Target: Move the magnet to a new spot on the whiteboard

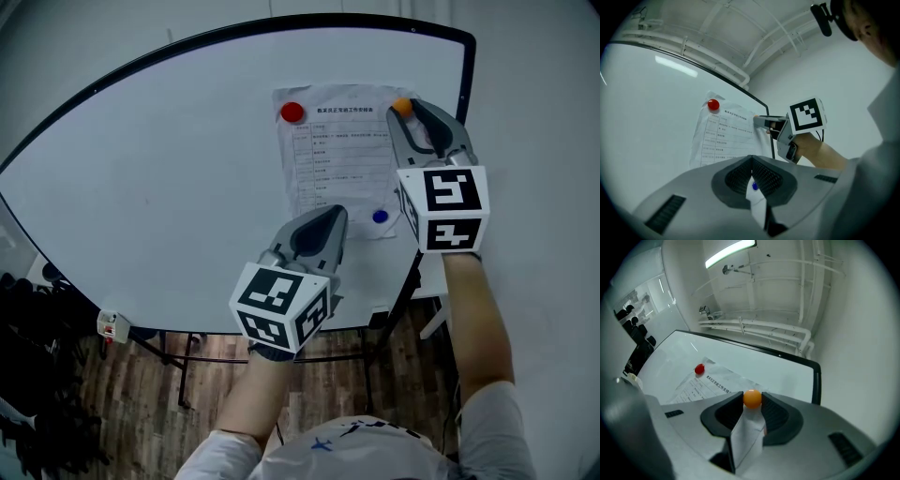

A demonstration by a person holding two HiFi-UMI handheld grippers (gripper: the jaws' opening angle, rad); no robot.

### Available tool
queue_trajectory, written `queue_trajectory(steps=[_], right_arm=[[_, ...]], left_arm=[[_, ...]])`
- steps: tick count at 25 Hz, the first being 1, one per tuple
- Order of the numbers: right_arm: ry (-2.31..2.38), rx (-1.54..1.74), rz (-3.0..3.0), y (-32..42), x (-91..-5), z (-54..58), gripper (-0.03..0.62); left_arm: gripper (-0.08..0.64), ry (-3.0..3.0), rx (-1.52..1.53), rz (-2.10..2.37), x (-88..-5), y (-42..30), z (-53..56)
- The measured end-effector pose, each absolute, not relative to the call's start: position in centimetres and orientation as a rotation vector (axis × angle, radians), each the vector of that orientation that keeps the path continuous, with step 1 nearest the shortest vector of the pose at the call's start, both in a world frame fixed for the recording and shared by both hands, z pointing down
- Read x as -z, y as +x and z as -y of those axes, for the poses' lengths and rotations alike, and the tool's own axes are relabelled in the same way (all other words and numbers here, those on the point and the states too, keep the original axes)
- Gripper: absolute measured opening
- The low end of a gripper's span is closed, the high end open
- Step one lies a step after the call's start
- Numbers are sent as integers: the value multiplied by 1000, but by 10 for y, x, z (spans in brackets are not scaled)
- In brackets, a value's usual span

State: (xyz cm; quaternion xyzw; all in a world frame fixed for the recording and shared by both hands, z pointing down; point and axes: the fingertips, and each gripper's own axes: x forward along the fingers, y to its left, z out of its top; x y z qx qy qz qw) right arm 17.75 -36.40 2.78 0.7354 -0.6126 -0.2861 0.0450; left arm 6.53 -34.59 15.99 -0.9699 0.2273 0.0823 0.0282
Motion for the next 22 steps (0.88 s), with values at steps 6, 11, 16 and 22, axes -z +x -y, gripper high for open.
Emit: queue_trajectory(steps=[6, 11, 16, 22], right_arm=[[2213, 889, 1965, 172, -26, 341, 129], [2184, 860, 2062, 174, -36, 327, 129], [2144, 812, 2183, 175, -57, 307, 129], [2079, 740, 2311, 176, -90, 280, 129]], left_arm=[[9, -2994, -244, -715, -163, 73, 336], [9, -2986, -247, -758, -168, 77, 325], [9, -2973, -264, -798, -174, 80, 304], [9, -2962, -270, -886, -187, 85, 281]])
